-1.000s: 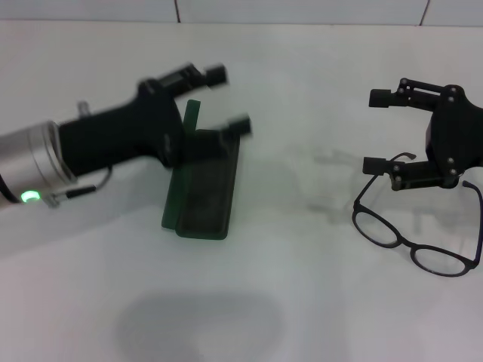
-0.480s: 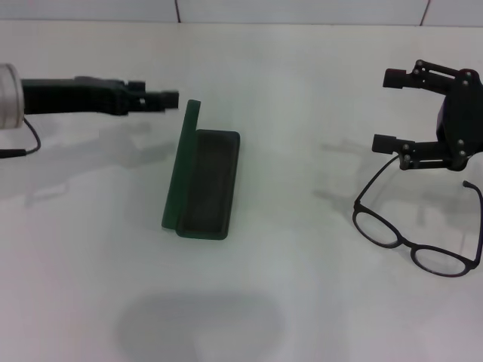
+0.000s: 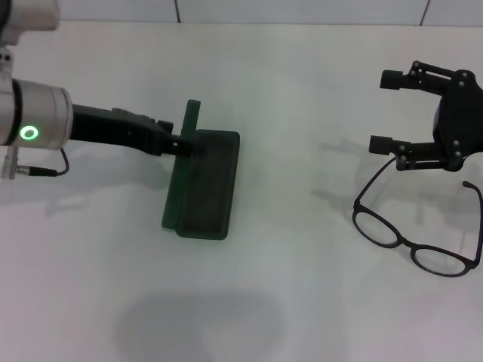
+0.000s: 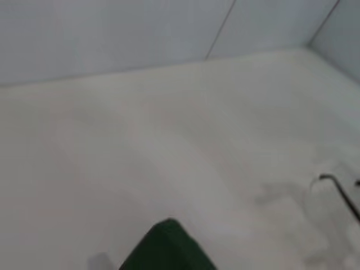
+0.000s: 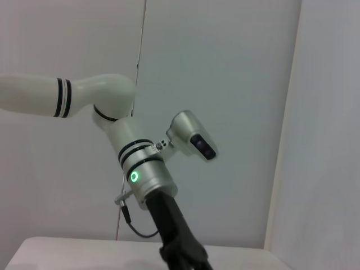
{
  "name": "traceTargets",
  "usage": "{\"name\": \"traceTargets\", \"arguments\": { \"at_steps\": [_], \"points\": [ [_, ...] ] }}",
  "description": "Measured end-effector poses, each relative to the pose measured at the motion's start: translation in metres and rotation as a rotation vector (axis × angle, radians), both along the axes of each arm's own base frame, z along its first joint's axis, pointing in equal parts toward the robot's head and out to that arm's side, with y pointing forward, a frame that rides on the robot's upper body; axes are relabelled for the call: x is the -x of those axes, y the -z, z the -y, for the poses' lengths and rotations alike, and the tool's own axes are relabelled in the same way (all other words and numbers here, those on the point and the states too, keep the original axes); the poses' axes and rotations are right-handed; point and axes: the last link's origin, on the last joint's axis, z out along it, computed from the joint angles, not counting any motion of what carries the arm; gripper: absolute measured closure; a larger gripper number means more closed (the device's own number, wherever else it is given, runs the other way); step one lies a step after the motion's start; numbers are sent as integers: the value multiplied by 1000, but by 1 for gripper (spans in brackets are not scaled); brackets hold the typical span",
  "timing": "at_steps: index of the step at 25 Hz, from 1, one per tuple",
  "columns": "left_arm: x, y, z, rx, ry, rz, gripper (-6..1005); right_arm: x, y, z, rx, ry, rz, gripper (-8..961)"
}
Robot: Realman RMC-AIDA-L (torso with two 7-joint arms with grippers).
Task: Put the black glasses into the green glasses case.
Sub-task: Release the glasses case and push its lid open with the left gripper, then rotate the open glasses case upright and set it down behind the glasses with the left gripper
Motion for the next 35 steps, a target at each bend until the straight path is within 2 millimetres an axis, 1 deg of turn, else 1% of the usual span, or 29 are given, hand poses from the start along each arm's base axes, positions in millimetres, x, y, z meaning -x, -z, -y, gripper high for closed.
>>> {"name": "traceTargets", "arguments": {
  "at_steps": [7,11,14,20,25,29,31,33,35],
  "points": [
    [3,16,-6,1,-19,-142,244,0,0,2,3,-6,-2,85],
    [-5,25,-9,20,7,-182,255,-1,0,2,3,-4,-2,85],
    [-8,25,-10,21,5,-181,264,-1,1,2,5,-3,-3,86],
    [-6,18,-13,1,-22,-170,280,-1,1,3,5,-3,-5,86],
    [-5,15,-15,-10,-18,-169,507,0,1,4,1,-8,-6,86],
    [-7,14,-15,-13,11,-177,642,0,-1,6,-6,-22,-5,86],
    [-10,12,-19,-20,41,-184,709,1,-1,7,-4,-27,-5,86],
    [-17,9,-24,-26,87,-197,737,0,-1,8,2,-28,-3,86],
    [-29,8,-31,-31,158,-214,765,-2,0,11,11,-31,2,87]
  ]
}}
